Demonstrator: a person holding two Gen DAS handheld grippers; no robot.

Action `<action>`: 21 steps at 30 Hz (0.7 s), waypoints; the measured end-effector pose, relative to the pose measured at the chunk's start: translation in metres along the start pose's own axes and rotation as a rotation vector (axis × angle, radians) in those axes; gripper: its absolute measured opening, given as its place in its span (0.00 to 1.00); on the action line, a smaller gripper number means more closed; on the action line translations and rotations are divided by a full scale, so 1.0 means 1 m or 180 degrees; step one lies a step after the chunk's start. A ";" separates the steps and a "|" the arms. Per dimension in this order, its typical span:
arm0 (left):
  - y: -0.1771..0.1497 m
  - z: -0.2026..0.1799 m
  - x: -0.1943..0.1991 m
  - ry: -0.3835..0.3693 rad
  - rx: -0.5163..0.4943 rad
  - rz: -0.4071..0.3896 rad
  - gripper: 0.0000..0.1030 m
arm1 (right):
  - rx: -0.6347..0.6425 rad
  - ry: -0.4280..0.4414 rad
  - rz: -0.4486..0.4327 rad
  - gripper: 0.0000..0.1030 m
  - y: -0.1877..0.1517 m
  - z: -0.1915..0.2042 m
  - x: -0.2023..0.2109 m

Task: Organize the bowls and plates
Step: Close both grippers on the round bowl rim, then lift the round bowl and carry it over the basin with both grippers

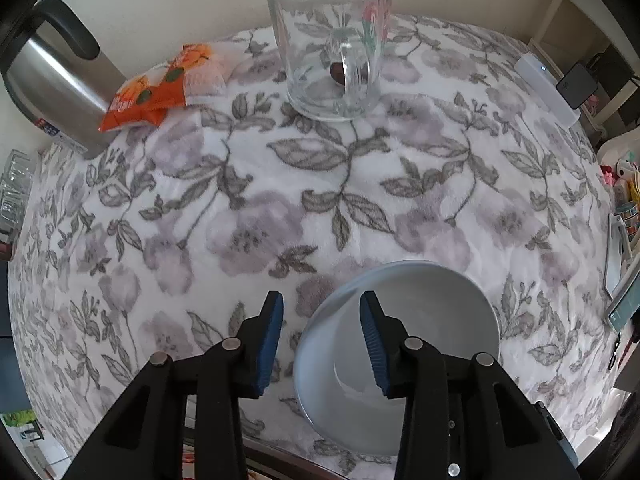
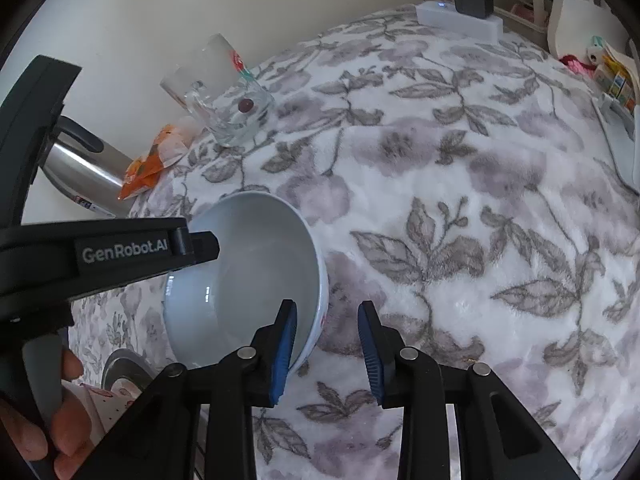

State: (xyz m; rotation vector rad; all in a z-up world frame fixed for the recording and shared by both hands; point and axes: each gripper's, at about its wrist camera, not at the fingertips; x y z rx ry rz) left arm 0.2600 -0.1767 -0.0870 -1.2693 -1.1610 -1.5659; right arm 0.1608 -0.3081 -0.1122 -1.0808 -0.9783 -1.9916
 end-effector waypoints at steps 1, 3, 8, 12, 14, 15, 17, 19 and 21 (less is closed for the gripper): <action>0.000 0.000 0.000 -0.0006 -0.0009 -0.0001 0.38 | -0.0016 -0.0012 0.0005 0.33 0.000 -0.002 -0.001; 0.000 -0.001 0.000 -0.0022 -0.0022 0.0004 0.37 | -0.0051 -0.0027 0.0022 0.33 0.000 -0.005 -0.003; -0.002 -0.007 0.002 -0.0134 -0.0065 0.0030 0.34 | -0.0198 -0.0022 0.0064 0.27 0.000 -0.018 -0.006; -0.003 -0.010 0.001 -0.0136 -0.0093 0.0018 0.27 | -0.0224 0.0062 0.0079 0.20 -0.001 -0.020 -0.006; -0.003 -0.012 0.002 -0.0135 -0.0121 -0.0001 0.26 | -0.0217 0.0099 0.0086 0.12 -0.001 -0.018 -0.006; -0.004 -0.013 0.004 -0.0150 -0.0130 -0.0017 0.25 | -0.0203 0.0108 0.0090 0.10 -0.001 -0.017 -0.005; -0.004 -0.014 0.007 -0.0164 -0.0136 -0.0039 0.24 | -0.0199 0.0099 0.0095 0.10 -0.002 -0.016 -0.005; -0.005 -0.014 0.009 -0.0181 -0.0122 -0.0052 0.24 | -0.0236 0.0123 0.0114 0.10 -0.003 -0.018 -0.005; -0.007 -0.016 0.009 -0.0212 -0.0096 -0.0065 0.24 | -0.0211 0.0115 0.0131 0.10 -0.003 -0.018 -0.004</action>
Point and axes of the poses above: each gripper's, at about its wrist camera, not at the fingertips, and x roughly against the way its jaws point, z to its left, y to its top, and after that the axes turned 5 degrees about -x, right-handed
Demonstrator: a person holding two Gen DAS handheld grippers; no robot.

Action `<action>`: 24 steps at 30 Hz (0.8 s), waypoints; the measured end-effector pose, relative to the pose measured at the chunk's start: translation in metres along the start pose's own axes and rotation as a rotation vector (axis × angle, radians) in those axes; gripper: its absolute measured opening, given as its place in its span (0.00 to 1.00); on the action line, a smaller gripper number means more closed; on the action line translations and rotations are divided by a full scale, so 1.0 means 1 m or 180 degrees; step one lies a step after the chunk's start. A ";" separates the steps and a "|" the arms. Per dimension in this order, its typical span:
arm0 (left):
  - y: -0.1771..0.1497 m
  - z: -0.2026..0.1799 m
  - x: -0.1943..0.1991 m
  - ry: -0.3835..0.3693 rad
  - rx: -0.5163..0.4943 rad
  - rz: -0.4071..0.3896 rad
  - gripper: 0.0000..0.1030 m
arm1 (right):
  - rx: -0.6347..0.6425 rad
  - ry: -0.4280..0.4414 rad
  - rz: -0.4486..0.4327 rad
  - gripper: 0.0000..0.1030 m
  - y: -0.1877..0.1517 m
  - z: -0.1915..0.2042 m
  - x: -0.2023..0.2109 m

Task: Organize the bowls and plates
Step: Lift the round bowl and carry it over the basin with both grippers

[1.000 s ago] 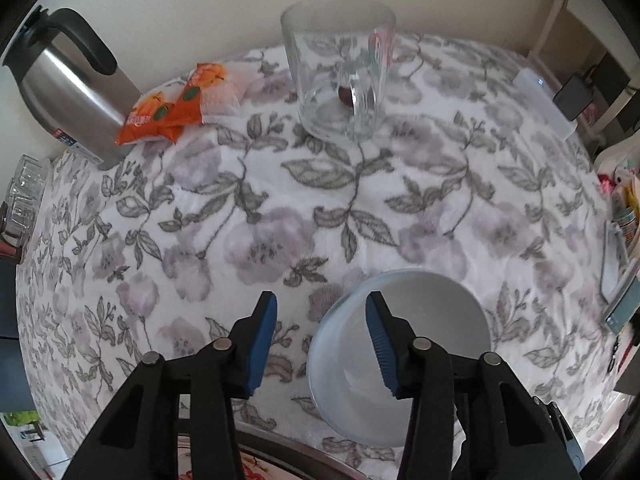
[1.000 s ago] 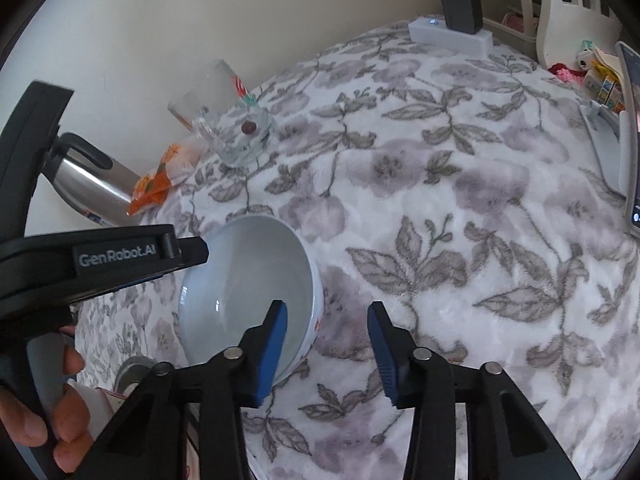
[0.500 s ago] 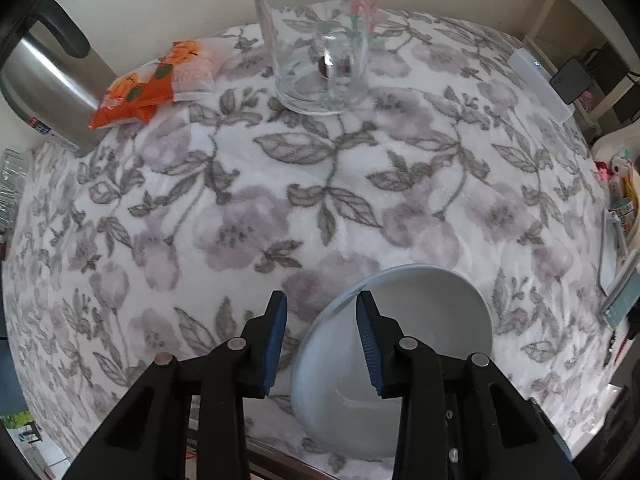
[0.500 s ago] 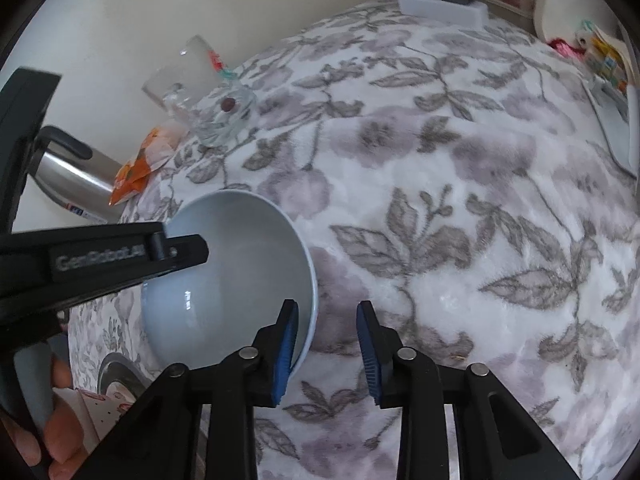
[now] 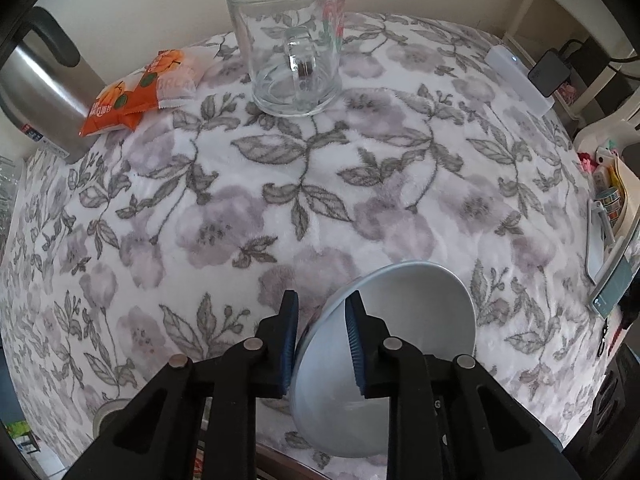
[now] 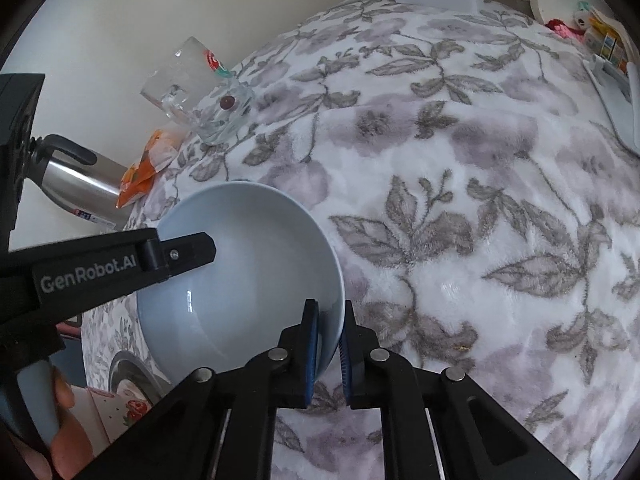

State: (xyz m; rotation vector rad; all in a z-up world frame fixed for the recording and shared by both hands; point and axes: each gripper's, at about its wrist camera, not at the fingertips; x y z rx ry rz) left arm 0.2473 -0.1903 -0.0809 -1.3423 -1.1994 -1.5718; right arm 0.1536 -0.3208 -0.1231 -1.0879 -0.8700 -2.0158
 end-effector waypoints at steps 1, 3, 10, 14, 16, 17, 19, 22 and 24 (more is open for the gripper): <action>-0.004 0.002 0.003 -0.0032 0.0018 -0.0009 0.24 | 0.0012 -0.0016 -0.0006 0.10 0.000 0.000 0.002; -0.009 0.003 0.006 -0.0121 0.0076 -0.0021 0.24 | 0.0001 -0.0038 -0.0037 0.10 0.000 -0.002 0.007; -0.019 0.003 0.027 -0.0263 0.0103 -0.0189 0.24 | 0.0131 -0.0128 -0.0255 0.10 -0.001 0.007 0.036; -0.024 0.009 0.048 -0.0303 0.0147 -0.0356 0.24 | 0.0218 -0.0092 -0.0343 0.11 -0.005 0.016 0.051; -0.027 0.012 0.061 -0.0336 0.0168 -0.0459 0.24 | 0.0272 -0.0080 -0.0388 0.11 -0.008 0.022 0.059; -0.029 0.015 0.066 -0.0369 0.0193 -0.0514 0.24 | 0.0299 -0.0060 -0.0425 0.11 -0.010 0.025 0.065; -0.035 0.022 0.079 -0.0467 0.0264 -0.0622 0.24 | 0.0332 -0.0025 -0.0474 0.11 -0.012 0.029 0.074; -0.044 0.033 0.093 -0.0603 0.0377 -0.0790 0.24 | 0.0418 -0.0018 -0.0594 0.11 -0.019 0.040 0.090; -0.053 0.040 0.102 -0.0629 0.0458 -0.0889 0.24 | 0.0517 -0.0039 -0.0669 0.11 -0.025 0.048 0.099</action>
Point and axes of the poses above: each gripper's, at about its wrist camera, not at the fingertips, and x roughly against the way its jaws point, z to its left, y to its top, and after that the axes turned 5 degrees about -x, right-handed
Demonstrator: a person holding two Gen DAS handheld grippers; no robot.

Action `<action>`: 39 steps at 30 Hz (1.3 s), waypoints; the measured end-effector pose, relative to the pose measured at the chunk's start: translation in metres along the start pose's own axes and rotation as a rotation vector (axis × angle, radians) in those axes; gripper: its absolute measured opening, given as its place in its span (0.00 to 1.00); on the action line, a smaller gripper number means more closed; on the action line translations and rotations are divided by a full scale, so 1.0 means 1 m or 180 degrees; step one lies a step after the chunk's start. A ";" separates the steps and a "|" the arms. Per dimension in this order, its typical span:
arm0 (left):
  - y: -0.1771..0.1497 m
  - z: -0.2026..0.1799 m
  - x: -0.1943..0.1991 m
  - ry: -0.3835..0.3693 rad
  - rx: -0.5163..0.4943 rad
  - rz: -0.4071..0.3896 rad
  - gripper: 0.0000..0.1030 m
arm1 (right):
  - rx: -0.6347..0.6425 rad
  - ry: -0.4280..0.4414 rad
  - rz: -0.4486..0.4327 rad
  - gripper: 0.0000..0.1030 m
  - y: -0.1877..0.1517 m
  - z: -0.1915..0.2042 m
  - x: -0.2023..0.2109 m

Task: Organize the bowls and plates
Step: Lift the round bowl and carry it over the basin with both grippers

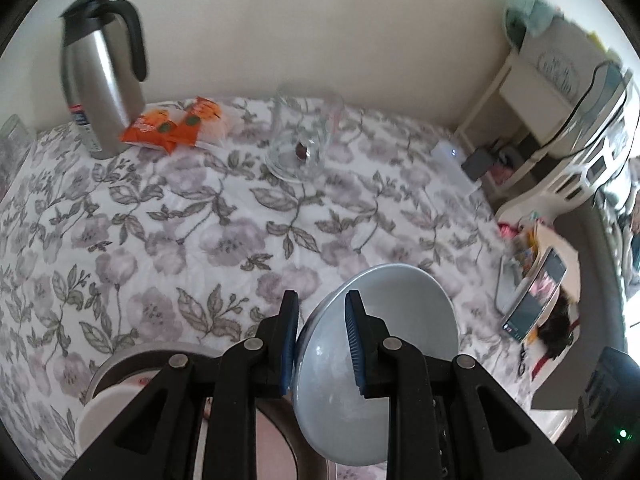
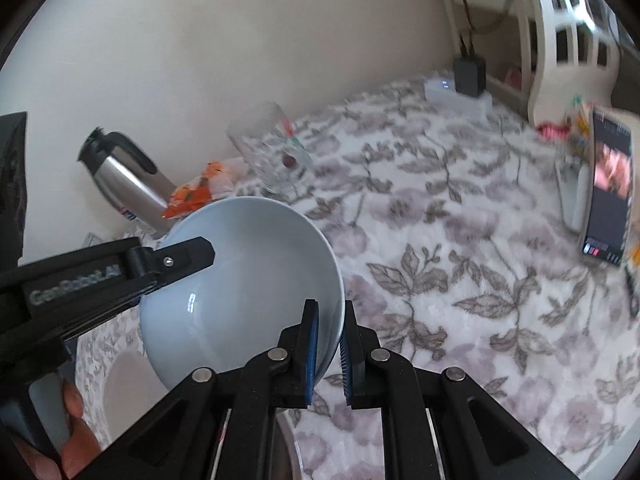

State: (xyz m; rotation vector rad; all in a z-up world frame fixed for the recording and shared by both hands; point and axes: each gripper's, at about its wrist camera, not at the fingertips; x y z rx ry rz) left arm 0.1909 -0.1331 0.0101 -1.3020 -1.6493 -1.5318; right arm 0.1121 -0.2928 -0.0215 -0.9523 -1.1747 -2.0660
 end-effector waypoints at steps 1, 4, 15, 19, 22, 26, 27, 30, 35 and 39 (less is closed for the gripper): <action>-0.002 0.003 0.005 -0.0021 0.0036 -0.0046 0.24 | 0.0053 0.0004 -0.0049 0.11 -0.001 0.006 0.007; -0.011 0.015 0.019 -0.0145 0.0179 -0.0170 0.24 | 0.0126 0.0043 -0.0127 0.11 -0.004 0.014 0.021; -0.041 0.057 0.080 -0.0234 0.0464 -0.0702 0.24 | 0.0441 0.0324 -0.0193 0.11 -0.023 0.060 0.051; -0.053 0.076 0.092 -0.0248 0.0597 -0.0800 0.24 | 0.0549 0.0424 -0.0143 0.11 -0.032 0.075 0.053; -0.064 0.092 0.100 -0.0294 0.0712 -0.0861 0.24 | 0.0635 0.0463 -0.0137 0.11 -0.039 0.085 0.057; -0.076 0.107 0.110 -0.0308 0.0810 -0.0938 0.24 | 0.0777 0.0513 -0.0099 0.11 -0.050 0.101 0.058; -0.080 0.111 0.112 -0.0296 0.0832 -0.0953 0.24 | 0.0803 0.0514 -0.0087 0.11 -0.052 0.103 0.057; -0.089 0.120 0.116 -0.0287 0.0883 -0.0972 0.24 | 0.0897 0.0501 -0.0060 0.11 -0.058 0.113 0.057; -0.100 0.132 0.116 -0.0322 0.0930 -0.0969 0.24 | 0.1018 0.0478 0.0010 0.11 -0.066 0.122 0.054; -0.107 0.142 0.105 -0.0349 0.1010 -0.0859 0.24 | 0.1083 0.0403 0.0083 0.11 -0.072 0.126 0.046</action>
Point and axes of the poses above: each gripper's, at about its wrist camera, not at the fingertips, and x roughly against the way its jaws point, z to its left, y to its top, and after that the axes turned 5 degrees about -x, right-handed
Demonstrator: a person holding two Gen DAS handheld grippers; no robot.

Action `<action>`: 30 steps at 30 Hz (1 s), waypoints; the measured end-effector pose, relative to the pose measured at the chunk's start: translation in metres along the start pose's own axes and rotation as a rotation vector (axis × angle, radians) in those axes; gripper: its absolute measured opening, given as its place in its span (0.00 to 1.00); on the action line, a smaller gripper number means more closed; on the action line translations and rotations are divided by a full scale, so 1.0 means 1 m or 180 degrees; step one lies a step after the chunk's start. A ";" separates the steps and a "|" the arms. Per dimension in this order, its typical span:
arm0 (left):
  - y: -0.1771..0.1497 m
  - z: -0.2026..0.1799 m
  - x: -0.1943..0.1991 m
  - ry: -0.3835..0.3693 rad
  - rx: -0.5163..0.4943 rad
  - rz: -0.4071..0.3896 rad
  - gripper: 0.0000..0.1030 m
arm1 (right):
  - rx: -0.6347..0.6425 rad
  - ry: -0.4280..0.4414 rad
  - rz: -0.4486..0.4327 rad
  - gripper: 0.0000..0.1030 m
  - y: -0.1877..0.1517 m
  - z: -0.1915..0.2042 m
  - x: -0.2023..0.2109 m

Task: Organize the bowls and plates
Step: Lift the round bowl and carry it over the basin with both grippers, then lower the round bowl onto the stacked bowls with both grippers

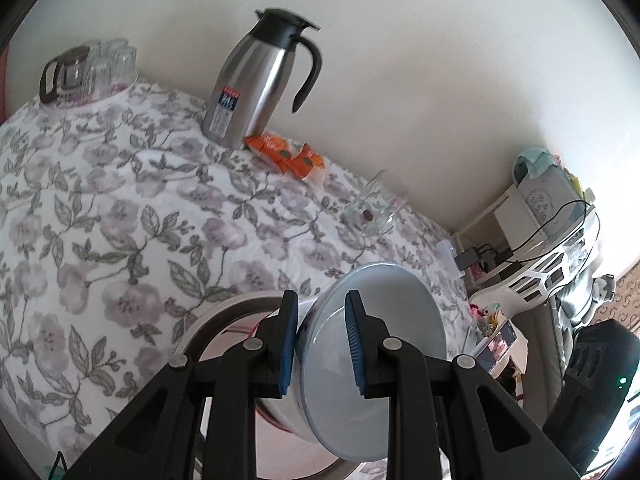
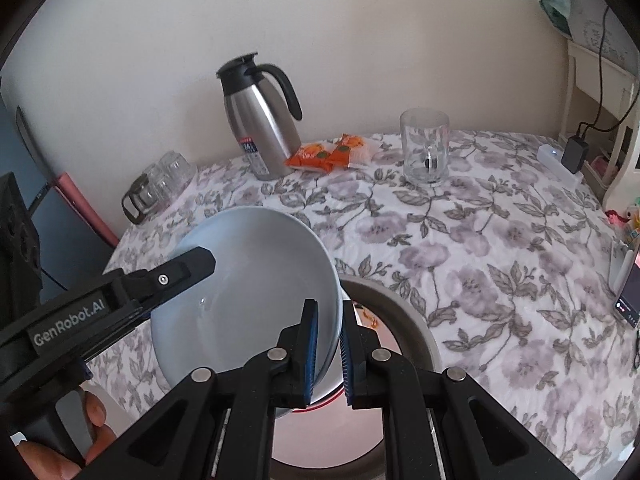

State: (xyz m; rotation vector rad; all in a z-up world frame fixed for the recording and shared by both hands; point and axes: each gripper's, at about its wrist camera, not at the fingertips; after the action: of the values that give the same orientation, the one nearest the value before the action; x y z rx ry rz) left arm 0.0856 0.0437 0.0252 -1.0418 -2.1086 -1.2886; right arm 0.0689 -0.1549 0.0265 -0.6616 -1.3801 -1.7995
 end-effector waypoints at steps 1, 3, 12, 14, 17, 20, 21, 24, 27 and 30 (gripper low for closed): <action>-0.001 0.003 -0.002 0.0005 0.0020 0.0027 0.24 | 0.0018 -0.0019 0.0025 0.11 -0.001 0.001 -0.003; -0.004 0.008 -0.006 0.0009 0.0056 0.0068 0.24 | 0.0040 -0.0045 0.0075 0.11 -0.002 0.003 -0.008; -0.010 0.020 -0.019 -0.0025 0.0149 0.0219 0.24 | 0.0085 -0.0189 0.0219 0.12 -0.005 0.005 -0.023; -0.010 0.020 -0.020 -0.0043 0.0163 0.0234 0.24 | 0.0070 -0.0203 0.0241 0.14 -0.006 0.004 -0.026; -0.009 0.020 -0.022 -0.0025 0.0166 0.0240 0.24 | 0.0032 -0.0194 0.0257 0.14 -0.005 0.002 -0.028; -0.008 0.020 -0.020 0.0001 0.0165 0.0220 0.24 | -0.0003 -0.0157 0.0257 0.15 -0.004 0.001 -0.027; -0.008 0.020 -0.019 0.0005 0.0160 0.0199 0.24 | -0.0006 -0.0153 0.0255 0.15 -0.004 0.002 -0.026; -0.007 0.018 -0.019 0.0031 0.0141 0.0189 0.24 | 0.0004 -0.0157 0.0239 0.15 -0.004 0.003 -0.025; -0.007 0.019 -0.021 0.0018 0.0158 0.0206 0.24 | 0.0022 -0.0221 0.0203 0.16 -0.003 0.002 -0.024; -0.007 0.017 -0.018 -0.0001 0.0120 0.0165 0.24 | 0.0017 -0.0251 0.0150 0.16 -0.001 0.000 -0.020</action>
State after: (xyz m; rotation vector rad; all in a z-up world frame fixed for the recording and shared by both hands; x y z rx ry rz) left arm 0.0913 0.0503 0.0013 -1.0736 -2.0842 -1.2194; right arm 0.0798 -0.1492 0.0103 -0.7632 -1.4091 -1.7487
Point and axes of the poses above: each gripper's, at about its wrist camera, not at the fingertips, and x roughly against the way its jaws point, z to its left, y to its top, and after that the axes turned 5 degrees about -x, right-handed
